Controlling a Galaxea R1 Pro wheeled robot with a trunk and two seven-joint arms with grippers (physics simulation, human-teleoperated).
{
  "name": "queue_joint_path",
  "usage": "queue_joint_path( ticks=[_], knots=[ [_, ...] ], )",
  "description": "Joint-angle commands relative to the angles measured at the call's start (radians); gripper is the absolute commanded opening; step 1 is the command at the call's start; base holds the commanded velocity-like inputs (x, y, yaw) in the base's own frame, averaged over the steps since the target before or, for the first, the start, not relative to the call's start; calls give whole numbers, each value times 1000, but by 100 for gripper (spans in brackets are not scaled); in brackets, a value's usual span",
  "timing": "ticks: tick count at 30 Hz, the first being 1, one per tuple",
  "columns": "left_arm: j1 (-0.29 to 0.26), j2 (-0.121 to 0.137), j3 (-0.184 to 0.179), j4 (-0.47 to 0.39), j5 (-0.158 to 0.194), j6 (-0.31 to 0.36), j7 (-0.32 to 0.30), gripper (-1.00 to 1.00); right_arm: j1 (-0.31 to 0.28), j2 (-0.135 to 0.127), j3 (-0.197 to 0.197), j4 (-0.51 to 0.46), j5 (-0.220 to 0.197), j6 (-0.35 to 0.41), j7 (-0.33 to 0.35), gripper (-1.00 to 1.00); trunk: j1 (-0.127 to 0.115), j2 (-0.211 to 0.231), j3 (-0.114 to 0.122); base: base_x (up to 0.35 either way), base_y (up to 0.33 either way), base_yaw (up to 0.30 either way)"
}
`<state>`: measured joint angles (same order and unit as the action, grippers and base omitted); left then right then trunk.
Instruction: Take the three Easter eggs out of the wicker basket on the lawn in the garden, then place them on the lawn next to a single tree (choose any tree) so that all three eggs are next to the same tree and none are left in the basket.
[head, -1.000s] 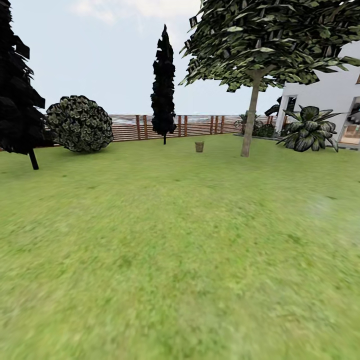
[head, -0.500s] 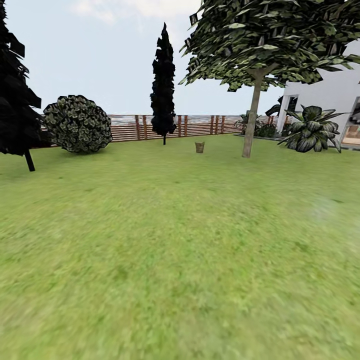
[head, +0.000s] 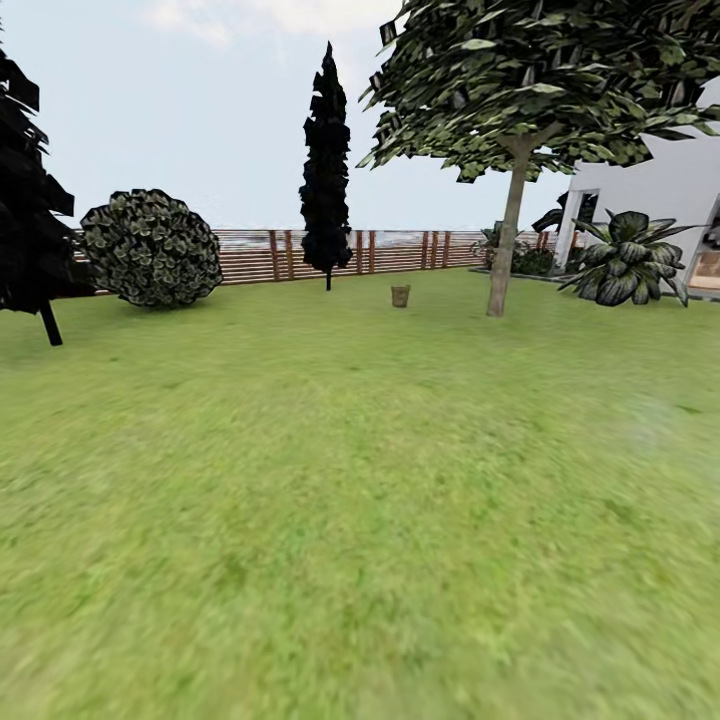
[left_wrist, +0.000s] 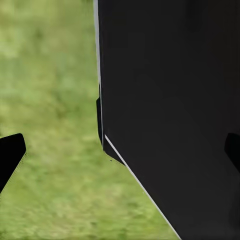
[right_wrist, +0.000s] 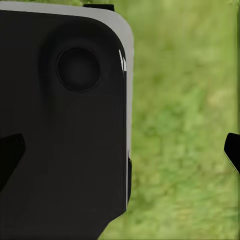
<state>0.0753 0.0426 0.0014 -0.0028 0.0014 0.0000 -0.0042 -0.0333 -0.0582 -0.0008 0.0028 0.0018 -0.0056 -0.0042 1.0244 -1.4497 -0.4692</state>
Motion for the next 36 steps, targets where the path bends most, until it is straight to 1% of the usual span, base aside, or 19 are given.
queue_joint_path(
  ticks=[1, 36],
  knots=[
    [0, 0, 0, 0, 0, 0, 0, 100, 0, 0, 0, 0, 0, -1, 0, 100, 1, 0, -1, 332, 0, 0],
    [0, -1, 0, 0, 0, 0, 0, 100, 0, 0, 0, 0, 1, -1, 0, 100, 1, 0, -1, 332, 0, 0]
  ],
)
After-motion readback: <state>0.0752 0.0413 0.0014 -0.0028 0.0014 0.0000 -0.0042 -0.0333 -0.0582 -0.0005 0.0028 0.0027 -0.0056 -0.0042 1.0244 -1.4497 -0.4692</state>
